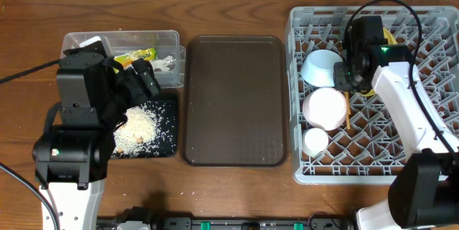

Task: Sort waste into correct bins and load items into the dishwasher rack
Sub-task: 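Lower the second chopstick into the rack slot next to the first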

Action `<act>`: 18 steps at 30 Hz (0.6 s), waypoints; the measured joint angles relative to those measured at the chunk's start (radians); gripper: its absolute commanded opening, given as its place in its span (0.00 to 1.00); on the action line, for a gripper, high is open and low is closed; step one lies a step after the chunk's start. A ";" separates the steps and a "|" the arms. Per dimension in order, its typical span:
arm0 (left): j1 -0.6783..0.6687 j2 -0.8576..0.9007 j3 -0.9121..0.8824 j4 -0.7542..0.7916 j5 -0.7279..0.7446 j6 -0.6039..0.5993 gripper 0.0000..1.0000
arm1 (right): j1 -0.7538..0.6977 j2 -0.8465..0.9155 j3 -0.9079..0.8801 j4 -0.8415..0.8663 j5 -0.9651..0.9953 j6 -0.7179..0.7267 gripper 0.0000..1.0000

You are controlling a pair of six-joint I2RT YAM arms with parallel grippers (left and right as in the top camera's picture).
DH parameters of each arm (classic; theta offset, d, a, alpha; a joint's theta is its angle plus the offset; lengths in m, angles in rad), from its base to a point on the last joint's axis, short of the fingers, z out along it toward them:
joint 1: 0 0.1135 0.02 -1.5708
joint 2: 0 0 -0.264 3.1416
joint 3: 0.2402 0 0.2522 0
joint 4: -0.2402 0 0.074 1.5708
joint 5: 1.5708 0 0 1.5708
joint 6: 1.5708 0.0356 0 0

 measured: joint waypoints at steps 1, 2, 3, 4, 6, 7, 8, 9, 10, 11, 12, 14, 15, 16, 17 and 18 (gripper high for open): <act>0.000 0.000 0.000 0.000 0.000 0.000 0.91 | 0.000 -0.005 0.001 -0.015 -0.005 0.008 0.18; 0.000 0.000 0.000 0.000 0.000 0.000 0.91 | 0.000 -0.010 0.002 -0.040 -0.011 0.023 0.18; 0.000 0.000 0.000 0.000 0.000 0.000 0.91 | 0.000 -0.013 0.002 -0.055 -0.014 0.034 0.18; 0.000 0.000 0.000 0.000 0.000 0.000 0.91 | 0.000 -0.016 0.003 -0.074 -0.019 0.051 0.18; 0.000 0.000 0.000 0.000 0.000 0.000 0.91 | 0.000 -0.019 0.003 -0.108 -0.030 0.095 0.18; 0.000 0.000 0.000 0.000 0.000 0.000 0.91 | 0.000 -0.019 0.003 -0.117 -0.038 0.109 0.18; 0.000 0.000 0.000 0.000 0.000 0.000 0.91 | 0.000 -0.019 0.003 -0.127 -0.050 0.126 0.18; 0.000 0.000 0.000 0.000 0.000 0.000 0.91 | 0.000 -0.019 0.003 -0.136 -0.059 0.137 0.18; 0.000 0.000 0.000 0.000 0.000 0.000 0.91 | 0.000 -0.019 0.001 -0.143 -0.070 0.151 0.18; 0.000 0.000 0.000 0.000 0.000 0.000 0.91 | 0.000 -0.019 -0.002 -0.146 -0.077 0.163 0.19; 0.000 0.000 0.000 0.000 0.000 0.000 0.91 | 0.000 -0.019 -0.004 -0.148 -0.082 0.171 0.19; 0.000 0.000 0.000 0.000 0.000 0.000 0.91 | 0.000 -0.019 -0.011 -0.148 -0.090 0.182 0.19; 0.000 0.000 0.000 0.000 0.000 0.000 0.91 | 0.000 -0.019 -0.014 -0.148 -0.093 0.186 0.19; 0.000 0.000 0.000 0.000 0.000 0.000 0.91 | 0.000 -0.019 -0.017 -0.150 -0.096 0.190 0.19; 0.000 0.000 0.000 0.000 0.000 0.000 0.91 | 0.000 -0.019 -0.018 -0.153 -0.095 0.193 0.19; 0.000 0.000 0.000 0.000 0.000 0.000 0.91 | 0.000 -0.019 -0.019 -0.157 -0.094 0.196 0.20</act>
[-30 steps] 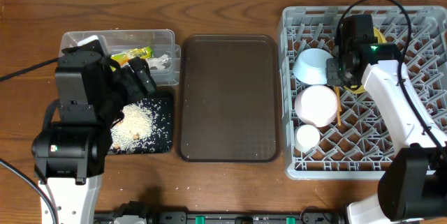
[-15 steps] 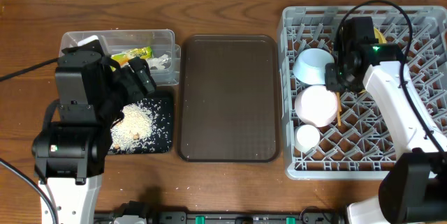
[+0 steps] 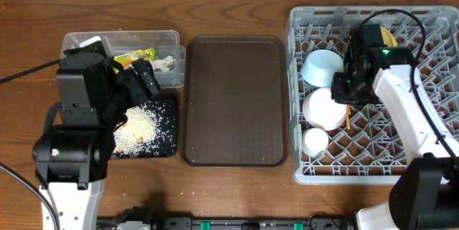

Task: Sort waste into correct bins and load items into the dishwasher rack
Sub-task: 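Lower the second chopstick into the rack slot next to the first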

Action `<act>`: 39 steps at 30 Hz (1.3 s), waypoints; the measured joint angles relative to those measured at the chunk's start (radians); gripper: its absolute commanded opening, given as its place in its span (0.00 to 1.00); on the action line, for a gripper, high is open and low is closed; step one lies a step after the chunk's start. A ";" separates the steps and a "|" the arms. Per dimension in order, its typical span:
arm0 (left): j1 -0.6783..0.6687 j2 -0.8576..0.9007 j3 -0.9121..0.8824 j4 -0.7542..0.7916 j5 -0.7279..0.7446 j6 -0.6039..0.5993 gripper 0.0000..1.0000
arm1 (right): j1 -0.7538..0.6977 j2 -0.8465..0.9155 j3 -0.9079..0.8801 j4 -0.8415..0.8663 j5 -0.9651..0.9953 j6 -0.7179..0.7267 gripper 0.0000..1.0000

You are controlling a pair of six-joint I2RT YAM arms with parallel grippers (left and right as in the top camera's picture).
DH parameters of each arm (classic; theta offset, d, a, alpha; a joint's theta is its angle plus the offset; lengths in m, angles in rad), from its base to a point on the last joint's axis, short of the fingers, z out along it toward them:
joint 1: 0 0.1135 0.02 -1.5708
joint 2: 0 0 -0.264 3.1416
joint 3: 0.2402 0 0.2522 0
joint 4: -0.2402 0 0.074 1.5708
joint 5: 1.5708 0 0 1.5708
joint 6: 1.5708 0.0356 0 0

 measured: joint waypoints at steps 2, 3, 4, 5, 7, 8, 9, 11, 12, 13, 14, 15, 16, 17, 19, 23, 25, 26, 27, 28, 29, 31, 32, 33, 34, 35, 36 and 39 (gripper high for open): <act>0.000 0.000 0.000 0.000 0.000 0.000 0.91 | 0.000 0.000 -0.002 0.000 0.014 0.004 0.20; 0.000 0.000 0.000 0.000 0.000 0.000 0.91 | 0.000 0.000 -0.002 0.002 0.022 0.005 0.21; 0.000 0.000 0.000 0.000 0.000 0.000 0.91 | 0.000 0.000 -0.002 0.006 0.033 0.007 0.21; 0.000 0.000 0.000 0.000 0.000 0.000 0.91 | 0.000 0.000 -0.002 0.010 0.039 0.008 0.21; 0.000 0.000 0.000 0.000 0.000 0.000 0.91 | 0.000 0.000 -0.002 0.018 0.052 0.008 0.20; 0.000 0.000 0.000 0.000 0.000 0.000 0.91 | 0.000 0.000 -0.002 0.017 0.053 0.008 0.19; 0.000 0.000 0.000 0.000 0.000 0.000 0.91 | 0.000 0.000 -0.002 0.014 0.057 0.008 0.19; 0.000 0.000 0.000 0.000 0.000 0.000 0.91 | 0.000 0.000 -0.002 -0.001 0.062 0.009 0.17; 0.000 0.000 0.000 0.000 0.000 0.000 0.91 | 0.000 0.000 -0.002 -0.011 0.064 0.010 0.17; 0.000 0.000 0.000 0.000 0.000 0.000 0.91 | 0.000 0.000 -0.003 -0.022 0.066 0.011 0.17; 0.000 0.000 0.000 0.000 0.000 0.000 0.91 | 0.000 0.000 -0.005 -0.029 0.067 0.014 0.16; 0.000 0.000 0.000 0.000 0.000 0.000 0.91 | 0.000 0.000 -0.010 -0.034 0.067 0.016 0.14; 0.000 0.000 0.000 0.000 0.000 0.000 0.91 | 0.000 0.000 -0.017 -0.037 0.067 0.019 0.13; 0.000 0.000 0.000 0.000 0.000 0.000 0.91 | 0.000 0.000 -0.026 -0.038 0.065 0.023 0.12; 0.000 0.000 0.000 0.000 0.000 0.000 0.91 | 0.000 0.000 -0.045 -0.040 0.058 0.028 0.06; 0.000 0.000 0.000 0.000 0.000 0.000 0.91 | 0.000 -0.003 -0.052 -0.039 0.050 0.029 0.01; 0.000 0.000 0.000 0.000 0.000 0.000 0.91 | 0.000 -0.006 -0.052 -0.039 0.048 0.028 0.01; 0.000 0.000 0.000 0.000 0.000 0.000 0.91 | 0.000 -0.008 -0.052 -0.039 0.047 0.028 0.01; 0.000 0.000 0.000 0.000 0.000 0.000 0.91 | 0.000 -0.009 -0.052 -0.039 0.045 0.028 0.01; 0.000 0.000 0.000 0.000 0.000 0.000 0.91 | 0.000 -0.010 -0.051 -0.040 0.042 0.029 0.01; 0.000 0.000 0.000 0.000 0.000 0.000 0.91 | 0.000 -0.012 -0.051 -0.042 0.040 0.029 0.01; 0.000 0.000 0.000 0.000 0.000 0.000 0.91 | 0.000 -0.013 -0.045 -0.055 0.036 0.029 0.01; 0.000 0.000 0.000 0.000 0.000 0.000 0.91 | 0.000 -0.015 -0.037 -0.063 0.035 0.029 0.01; 0.000 0.000 0.000 0.000 0.000 0.000 0.91 | 0.000 -0.019 -0.029 -0.070 0.032 0.029 0.01; 0.000 0.000 0.000 0.000 0.000 0.000 0.91 | 0.000 -0.025 -0.019 -0.077 0.031 0.029 0.01; 0.000 0.000 0.000 0.000 0.000 0.000 0.91 | 0.000 -0.034 -0.012 -0.080 0.029 0.029 0.01; 0.000 0.000 0.000 0.000 0.000 0.000 0.91 | 0.000 -0.049 -0.003 -0.085 0.029 0.029 0.01; 0.000 0.000 0.000 0.000 0.000 0.000 0.91 | 0.000 -0.103 0.006 -0.090 0.029 0.028 0.01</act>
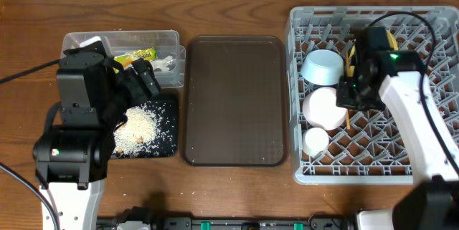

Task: Sort waste into correct bins and load items into the dishwasher rack
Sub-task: 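Lower the second chopstick into the rack slot next to the first, then adjust the chopstick upright in the rack and open the right gripper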

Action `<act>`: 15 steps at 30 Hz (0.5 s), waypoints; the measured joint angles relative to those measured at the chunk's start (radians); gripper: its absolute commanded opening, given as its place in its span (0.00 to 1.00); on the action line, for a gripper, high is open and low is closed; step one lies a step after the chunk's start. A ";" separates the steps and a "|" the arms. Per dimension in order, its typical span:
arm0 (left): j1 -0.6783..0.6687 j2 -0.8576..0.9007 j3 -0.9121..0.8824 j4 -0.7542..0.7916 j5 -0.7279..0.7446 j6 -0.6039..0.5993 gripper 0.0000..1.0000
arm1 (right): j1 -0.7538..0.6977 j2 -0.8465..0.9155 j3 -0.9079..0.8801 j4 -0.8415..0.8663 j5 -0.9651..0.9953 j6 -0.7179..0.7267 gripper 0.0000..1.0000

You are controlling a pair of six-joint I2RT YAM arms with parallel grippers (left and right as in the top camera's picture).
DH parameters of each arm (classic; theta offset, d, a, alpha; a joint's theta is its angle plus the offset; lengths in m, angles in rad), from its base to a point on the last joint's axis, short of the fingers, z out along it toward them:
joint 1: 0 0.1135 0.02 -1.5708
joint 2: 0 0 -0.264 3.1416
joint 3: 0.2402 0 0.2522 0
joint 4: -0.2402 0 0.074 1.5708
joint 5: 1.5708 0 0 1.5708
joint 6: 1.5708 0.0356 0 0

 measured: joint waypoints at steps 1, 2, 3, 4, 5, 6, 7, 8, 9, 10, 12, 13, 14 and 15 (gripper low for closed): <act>0.000 0.000 0.000 0.000 0.000 0.000 0.91 | 0.000 -0.016 0.002 -0.001 0.000 -0.001 0.01; 0.000 0.000 0.000 0.000 0.000 0.000 0.91 | 0.000 -0.038 0.003 -0.004 0.003 -0.003 0.01; 0.000 0.000 0.000 0.000 0.000 0.000 0.91 | 0.000 -0.053 0.004 -0.007 0.005 -0.004 0.01; 0.000 0.000 0.000 0.000 0.000 0.000 0.91 | 0.000 -0.071 0.005 -0.012 0.008 -0.005 0.01; 0.000 0.000 0.000 0.000 0.000 0.000 0.91 | 0.000 -0.084 0.005 -0.015 0.012 -0.005 0.01; 0.000 0.000 0.000 0.000 0.000 0.000 0.91 | 0.000 -0.098 0.005 -0.016 0.016 -0.007 0.01; 0.000 0.000 0.000 0.000 0.000 0.000 0.91 | 0.000 -0.109 0.005 -0.018 0.019 -0.008 0.01; 0.000 0.000 0.000 0.000 0.000 0.000 0.91 | 0.000 -0.116 0.005 -0.018 0.020 -0.014 0.01; 0.000 0.000 0.000 0.000 0.000 0.000 0.91 | 0.000 -0.120 0.005 -0.017 0.022 -0.022 0.01; 0.000 0.000 0.000 0.000 0.000 0.000 0.91 | 0.000 -0.121 0.005 -0.016 0.023 -0.031 0.01; 0.000 0.000 0.000 0.000 0.000 0.000 0.91 | 0.000 -0.118 0.005 -0.009 0.023 -0.058 0.01; 0.000 0.000 0.000 0.000 0.000 0.000 0.91 | 0.000 -0.116 0.005 -0.004 0.023 -0.073 0.01; 0.000 0.000 0.000 0.000 0.000 0.000 0.91 | 0.000 -0.114 0.005 0.002 0.023 -0.091 0.01; 0.000 0.000 0.000 0.000 0.000 0.000 0.92 | 0.000 -0.111 0.005 0.006 0.024 -0.108 0.01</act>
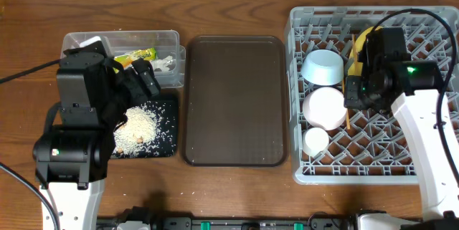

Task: Sort waste into correct bins and load items into the dishwasher rack
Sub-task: 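Adjust the chopstick upright in the rack and open the right gripper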

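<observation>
The grey dishwasher rack (295, 101) on the right holds a light blue bowl (323, 65), a white bowl (324, 108), a small white cup (315, 142), yellow utensils (354, 49) standing near the back, and an orange stick (348, 119). My right gripper (353, 92) hangs over the rack just right of the white bowl, and it seems open with nothing in it. On the left, a clear bin (168, 40) holds wrappers. A black bin (166, 142) holds rice-like crumbs. My left gripper (142, 79) hovers between the two bins, its jaws unclear.
A brown tray (234, 101) lies bare between the bins and the rack. Cables run from both arms. The table's far edge meets a white wall.
My right arm has shifted a little to the right over the rack, and more of the yellow utensils shows behind it. The left arm and both bins are unchanged.
At first my right gripper was at the back of the rack, beside the blue bowl and over the yellow utensils. At each later moment it stood further toward the front and right. The utensils stay upright in the rack. My left arm never moved.
</observation>
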Action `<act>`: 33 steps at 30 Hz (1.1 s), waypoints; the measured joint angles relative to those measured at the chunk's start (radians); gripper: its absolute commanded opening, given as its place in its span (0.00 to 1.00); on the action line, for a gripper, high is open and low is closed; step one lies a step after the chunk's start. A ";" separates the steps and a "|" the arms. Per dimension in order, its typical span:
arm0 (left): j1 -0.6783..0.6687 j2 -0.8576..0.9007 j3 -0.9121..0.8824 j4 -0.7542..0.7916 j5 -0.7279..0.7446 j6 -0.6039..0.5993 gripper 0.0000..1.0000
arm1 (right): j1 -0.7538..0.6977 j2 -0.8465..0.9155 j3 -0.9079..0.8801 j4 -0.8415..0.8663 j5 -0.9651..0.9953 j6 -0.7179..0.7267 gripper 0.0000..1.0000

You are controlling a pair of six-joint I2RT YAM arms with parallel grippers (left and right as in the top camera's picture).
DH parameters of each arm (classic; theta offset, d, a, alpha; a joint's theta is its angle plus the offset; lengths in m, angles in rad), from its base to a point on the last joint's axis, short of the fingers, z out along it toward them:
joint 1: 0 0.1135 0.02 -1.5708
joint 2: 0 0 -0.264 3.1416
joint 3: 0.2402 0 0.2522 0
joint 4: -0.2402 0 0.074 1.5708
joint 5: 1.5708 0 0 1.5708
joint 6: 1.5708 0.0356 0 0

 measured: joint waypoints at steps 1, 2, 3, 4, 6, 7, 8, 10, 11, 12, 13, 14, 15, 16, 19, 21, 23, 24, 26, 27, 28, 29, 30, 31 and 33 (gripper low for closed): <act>0.000 0.000 0.000 0.000 0.000 0.000 0.91 | 0.000 0.006 0.000 0.003 0.000 -0.026 0.01; 0.000 0.000 0.000 0.000 0.000 0.000 0.91 | 0.000 0.015 0.000 0.006 0.005 -0.050 0.01; 0.000 0.000 0.000 0.000 0.000 0.000 0.91 | 0.000 0.024 0.000 0.011 0.012 -0.067 0.01; 0.000 0.000 0.000 0.000 0.000 0.000 0.91 | 0.000 0.035 0.000 0.019 0.026 -0.082 0.01; 0.000 0.000 0.000 0.000 0.000 0.000 0.91 | 0.000 0.055 0.000 0.031 0.051 -0.101 0.01; 0.000 0.000 0.000 0.000 0.000 0.000 0.91 | 0.000 0.069 0.000 0.037 0.067 -0.110 0.01; 0.000 0.000 0.000 0.000 0.000 0.000 0.91 | 0.000 0.079 0.000 0.043 0.077 -0.116 0.01; 0.000 0.000 0.000 0.000 0.000 0.000 0.91 | 0.000 0.096 0.000 0.058 0.092 -0.126 0.01; 0.000 0.000 0.000 0.000 0.000 0.000 0.91 | 0.000 0.101 0.000 0.063 0.096 -0.127 0.01; 0.000 0.000 0.000 0.000 0.000 0.000 0.92 | 0.000 0.106 0.000 0.068 0.100 -0.130 0.01; 0.000 0.000 0.000 0.000 0.000 0.000 0.91 | 0.000 0.111 0.000 0.070 0.105 -0.131 0.01; 0.000 0.000 0.000 0.000 0.000 0.000 0.91 | 0.000 0.112 0.000 0.071 0.106 -0.133 0.01; 0.000 0.000 0.000 0.000 0.000 0.000 0.91 | 0.000 0.114 0.000 0.072 0.109 -0.134 0.01; 0.000 0.000 0.000 0.000 0.000 0.000 0.91 | 0.000 0.115 0.000 0.072 0.111 -0.134 0.01; 0.000 0.000 0.000 0.000 0.000 0.000 0.91 | 0.000 0.117 0.000 0.074 0.113 -0.135 0.01; 0.000 0.000 0.000 0.000 0.000 0.000 0.91 | 0.000 0.117 0.000 0.076 0.114 -0.135 0.01; 0.000 0.000 0.000 0.000 0.000 0.000 0.91 | 0.000 0.117 0.000 0.076 0.115 -0.135 0.03; 0.000 0.000 0.000 0.000 0.000 0.000 0.91 | 0.000 0.117 0.000 0.076 0.115 -0.135 0.03; 0.000 0.000 0.000 0.000 0.000 0.000 0.91 | 0.000 0.117 0.000 0.076 0.116 -0.137 0.04; 0.000 0.000 0.000 0.000 0.000 0.000 0.91 | 0.000 0.117 0.000 0.076 0.116 -0.137 0.03; 0.000 0.000 0.000 0.000 0.000 0.000 0.91 | 0.000 0.117 0.000 0.076 0.116 -0.137 0.02; 0.000 0.000 0.000 0.000 0.000 0.000 0.91 | 0.000 0.117 0.000 0.076 0.116 -0.137 0.02; 0.000 0.000 0.000 0.000 0.000 0.000 0.91 | 0.000 0.117 0.000 0.077 0.116 -0.138 0.01; 0.000 0.000 0.000 0.000 0.000 0.000 0.91 | 0.000 0.117 0.000 0.078 0.116 -0.137 0.01; 0.000 0.000 0.000 0.000 0.000 0.000 0.91 | 0.000 0.117 0.000 0.083 0.115 -0.138 0.01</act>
